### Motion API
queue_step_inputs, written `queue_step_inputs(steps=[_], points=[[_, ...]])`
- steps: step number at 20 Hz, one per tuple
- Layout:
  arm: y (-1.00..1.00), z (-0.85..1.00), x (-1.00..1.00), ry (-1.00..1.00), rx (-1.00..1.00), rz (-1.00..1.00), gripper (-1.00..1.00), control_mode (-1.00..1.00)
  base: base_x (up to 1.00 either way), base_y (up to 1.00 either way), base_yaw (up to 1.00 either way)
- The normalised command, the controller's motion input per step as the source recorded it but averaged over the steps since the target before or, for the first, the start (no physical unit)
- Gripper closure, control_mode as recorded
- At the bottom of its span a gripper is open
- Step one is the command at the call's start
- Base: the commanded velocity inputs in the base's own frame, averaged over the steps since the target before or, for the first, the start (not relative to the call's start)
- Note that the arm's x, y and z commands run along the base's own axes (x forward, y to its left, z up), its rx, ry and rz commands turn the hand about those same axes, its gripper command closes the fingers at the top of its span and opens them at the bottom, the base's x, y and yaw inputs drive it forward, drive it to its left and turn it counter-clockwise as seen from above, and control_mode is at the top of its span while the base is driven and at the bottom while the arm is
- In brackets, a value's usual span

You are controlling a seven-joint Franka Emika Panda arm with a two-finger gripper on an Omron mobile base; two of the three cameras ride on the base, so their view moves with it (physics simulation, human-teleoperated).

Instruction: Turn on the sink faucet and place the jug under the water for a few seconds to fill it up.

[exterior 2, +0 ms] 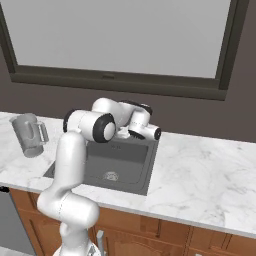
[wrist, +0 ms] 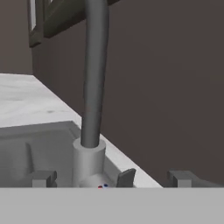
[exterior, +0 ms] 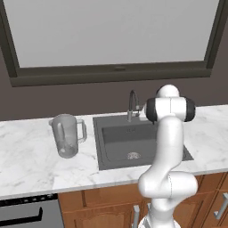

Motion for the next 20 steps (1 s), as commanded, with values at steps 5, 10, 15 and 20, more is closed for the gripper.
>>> queue_step_inputs(steps=[5, 10, 15, 20], points=[[0.0, -0.28, 0.28, 0.0, 0.0, 0.0, -1.0, -1.0, 0.0, 0.0, 0.0], [0.0, -0.21, 0.3, 0.0, 0.0, 0.0, -1.0, -1.0, 0.0, 0.0, 0.0], [-0.04, -0.06, 0.25, 0.0, 0.0, 0.0, -1.0, -1.0, 0.0, 0.0, 0.0], [-0.05, 0.0, 0.21, 0.0, 0.0, 0.0, -1.0, -1.0, 0.0, 0.0, 0.0]])
